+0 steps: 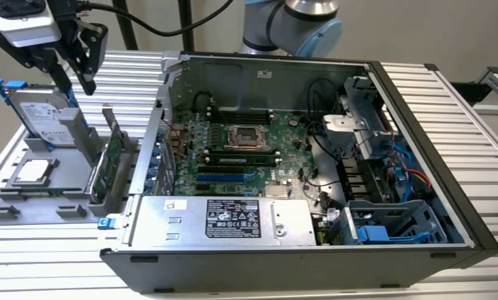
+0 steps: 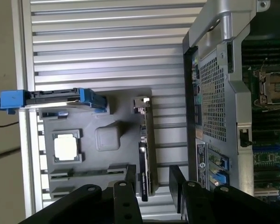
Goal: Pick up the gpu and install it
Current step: 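Reach for the gpu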
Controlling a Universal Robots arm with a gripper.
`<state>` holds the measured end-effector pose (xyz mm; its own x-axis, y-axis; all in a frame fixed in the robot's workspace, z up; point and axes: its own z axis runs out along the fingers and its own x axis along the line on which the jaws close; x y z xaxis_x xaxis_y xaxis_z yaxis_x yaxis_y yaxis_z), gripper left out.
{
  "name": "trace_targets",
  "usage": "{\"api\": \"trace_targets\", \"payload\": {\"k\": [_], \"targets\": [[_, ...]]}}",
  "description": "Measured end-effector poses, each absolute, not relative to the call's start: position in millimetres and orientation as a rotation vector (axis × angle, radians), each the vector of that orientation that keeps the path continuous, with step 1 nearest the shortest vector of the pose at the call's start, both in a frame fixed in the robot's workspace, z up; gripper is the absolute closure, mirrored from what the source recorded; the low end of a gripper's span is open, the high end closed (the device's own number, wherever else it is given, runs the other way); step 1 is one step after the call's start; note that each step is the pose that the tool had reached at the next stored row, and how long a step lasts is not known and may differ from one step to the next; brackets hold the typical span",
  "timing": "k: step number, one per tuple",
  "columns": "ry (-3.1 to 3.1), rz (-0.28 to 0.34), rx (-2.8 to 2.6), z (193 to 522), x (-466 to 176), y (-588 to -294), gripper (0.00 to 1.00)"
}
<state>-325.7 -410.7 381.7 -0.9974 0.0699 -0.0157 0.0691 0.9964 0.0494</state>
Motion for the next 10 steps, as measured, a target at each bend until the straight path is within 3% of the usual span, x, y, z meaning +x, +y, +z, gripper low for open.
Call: {"api": "trace_targets", "payload": {"k": [10], "targets": [[3.121, 0.076, 0.109, 378.2, -325.2, -410.9, 0.0]]}}
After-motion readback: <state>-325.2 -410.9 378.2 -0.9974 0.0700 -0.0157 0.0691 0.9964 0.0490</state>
